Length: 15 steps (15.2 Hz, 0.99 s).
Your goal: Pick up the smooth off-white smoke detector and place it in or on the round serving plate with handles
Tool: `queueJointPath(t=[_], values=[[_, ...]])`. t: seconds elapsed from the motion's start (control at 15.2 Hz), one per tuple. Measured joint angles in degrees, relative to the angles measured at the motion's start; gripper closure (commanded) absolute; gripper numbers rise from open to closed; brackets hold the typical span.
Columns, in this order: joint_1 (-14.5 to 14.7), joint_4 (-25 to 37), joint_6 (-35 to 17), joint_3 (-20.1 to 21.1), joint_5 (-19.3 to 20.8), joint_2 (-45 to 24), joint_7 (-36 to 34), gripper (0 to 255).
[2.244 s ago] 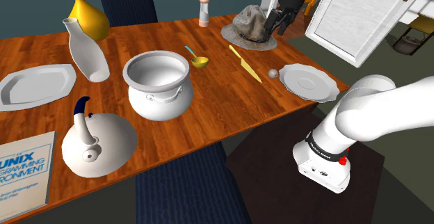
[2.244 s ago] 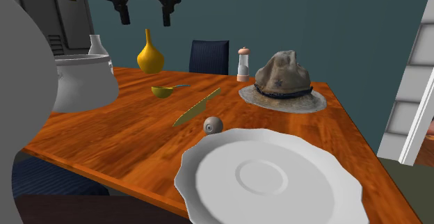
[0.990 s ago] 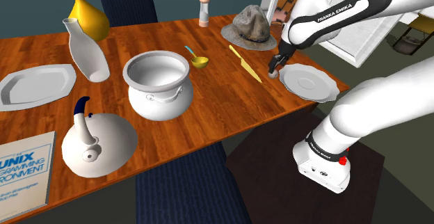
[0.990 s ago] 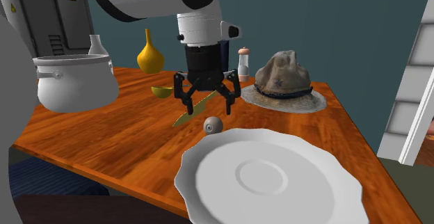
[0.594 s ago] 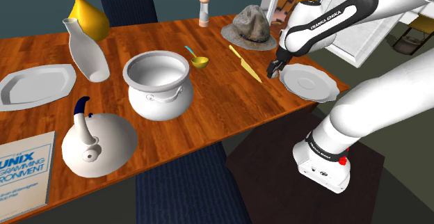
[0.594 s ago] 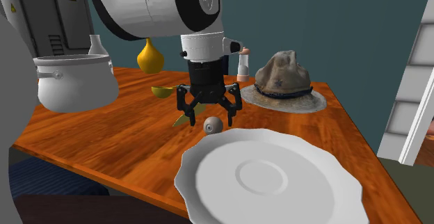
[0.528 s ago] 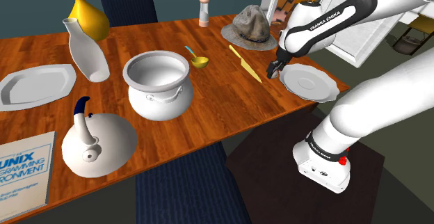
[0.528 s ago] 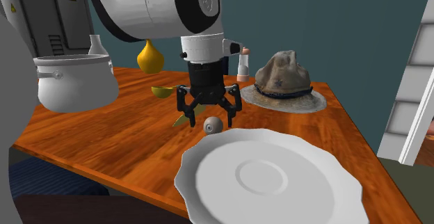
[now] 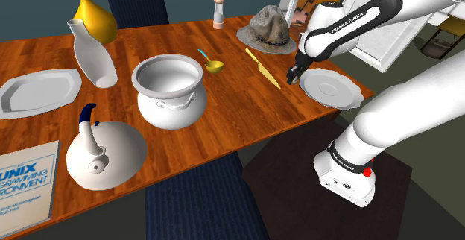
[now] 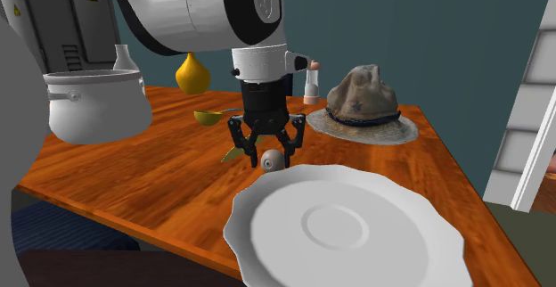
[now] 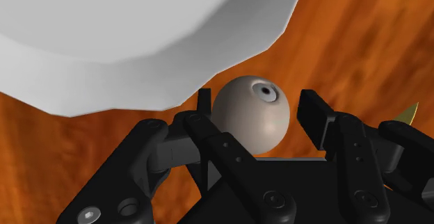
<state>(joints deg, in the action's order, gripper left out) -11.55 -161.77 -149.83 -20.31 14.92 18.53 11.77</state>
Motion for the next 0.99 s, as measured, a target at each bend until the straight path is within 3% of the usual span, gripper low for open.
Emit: queueJointPath(t=[0.59,0.99], values=[[0.0,0.0,0.0,0.0,0.0,0.0,0.0,255],[-0.2,1.3,5.5,0.8,0.0,4.3,-0.1,255]])
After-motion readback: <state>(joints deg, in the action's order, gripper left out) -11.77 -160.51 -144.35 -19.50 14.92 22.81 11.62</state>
